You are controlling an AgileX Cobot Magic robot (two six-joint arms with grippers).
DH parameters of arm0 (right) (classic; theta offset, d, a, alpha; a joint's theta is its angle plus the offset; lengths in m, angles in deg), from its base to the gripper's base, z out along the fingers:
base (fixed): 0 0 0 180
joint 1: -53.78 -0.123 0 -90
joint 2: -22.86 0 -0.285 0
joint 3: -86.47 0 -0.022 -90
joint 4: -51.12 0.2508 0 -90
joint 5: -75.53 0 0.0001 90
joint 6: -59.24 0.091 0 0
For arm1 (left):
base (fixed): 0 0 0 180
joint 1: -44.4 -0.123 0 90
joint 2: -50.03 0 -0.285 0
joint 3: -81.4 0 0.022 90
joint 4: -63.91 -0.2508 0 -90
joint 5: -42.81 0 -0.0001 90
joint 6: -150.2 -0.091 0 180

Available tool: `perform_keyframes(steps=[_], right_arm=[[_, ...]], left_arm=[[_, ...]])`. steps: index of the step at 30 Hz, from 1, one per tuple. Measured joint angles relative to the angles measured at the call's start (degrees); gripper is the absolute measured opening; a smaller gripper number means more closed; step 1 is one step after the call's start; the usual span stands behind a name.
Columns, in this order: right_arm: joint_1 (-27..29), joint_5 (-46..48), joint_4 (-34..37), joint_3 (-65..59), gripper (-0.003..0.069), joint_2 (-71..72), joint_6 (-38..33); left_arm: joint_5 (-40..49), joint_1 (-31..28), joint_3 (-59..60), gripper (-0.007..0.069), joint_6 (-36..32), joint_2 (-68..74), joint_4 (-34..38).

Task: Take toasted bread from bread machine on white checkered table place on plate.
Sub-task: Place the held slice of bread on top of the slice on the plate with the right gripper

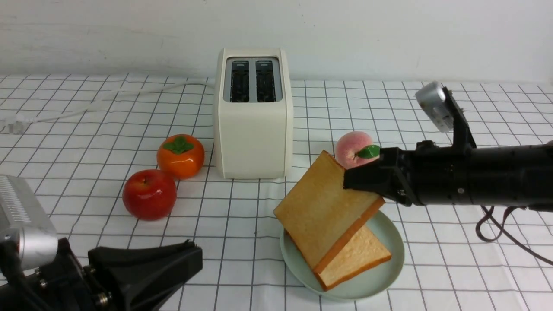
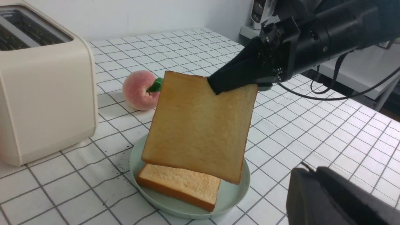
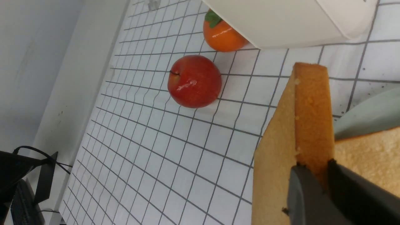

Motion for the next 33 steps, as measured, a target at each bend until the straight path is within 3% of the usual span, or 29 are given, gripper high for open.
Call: perform_keyframes(steps=[23,33], right_arm=[[0.00,-6.13,-1.09,0.00,0.0096,-4.22,-5.93],[0.00,-8.22,-0.93,0.00,0.0334,-4.86,-5.93]], left_arm=[[-0.29,0.00,0.00,0.0033,0.00,0.00,0.00],[-0.10,0.00,0.00,0.0039,0.04,0.00,0.05]])
